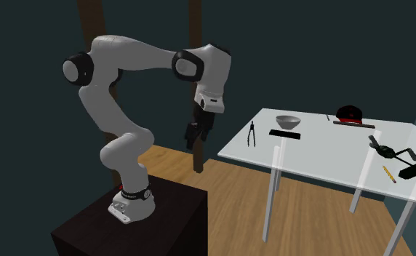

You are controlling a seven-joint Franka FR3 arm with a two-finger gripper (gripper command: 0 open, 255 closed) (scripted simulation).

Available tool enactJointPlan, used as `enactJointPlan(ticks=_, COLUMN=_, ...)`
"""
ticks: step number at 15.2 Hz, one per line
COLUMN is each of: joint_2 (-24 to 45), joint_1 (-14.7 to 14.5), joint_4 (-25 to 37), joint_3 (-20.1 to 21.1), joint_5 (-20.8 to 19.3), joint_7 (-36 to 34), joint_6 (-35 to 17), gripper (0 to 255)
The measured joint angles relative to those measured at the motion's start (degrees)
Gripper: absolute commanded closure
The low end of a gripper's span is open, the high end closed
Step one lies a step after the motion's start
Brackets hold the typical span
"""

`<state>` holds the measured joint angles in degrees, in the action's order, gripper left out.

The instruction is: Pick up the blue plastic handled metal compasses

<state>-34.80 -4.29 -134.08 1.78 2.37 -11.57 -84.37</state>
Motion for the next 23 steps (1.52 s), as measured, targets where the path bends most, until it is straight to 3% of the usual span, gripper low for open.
enactJointPlan(ticks=11, joint_2=20.34, joint_1=-5.75, joint_4=18.23, joint_3=8.94, joint_5=3.13, joint_7=-5.39, joint_6=0.24, gripper=0)
enactJointPlan(ticks=17, joint_2=32.58, joint_1=-8.90, joint_4=30.87, joint_3=13.28, joint_5=2.33, joint_7=-8.80, joint_6=2.17, gripper=0)
enactJointPlan(ticks=23, joint_2=46.37, joint_1=-13.43, joint_4=47.35, joint_3=17.07, joint_5=-0.24, joint_7=-12.85, joint_6=6.67, gripper=0)
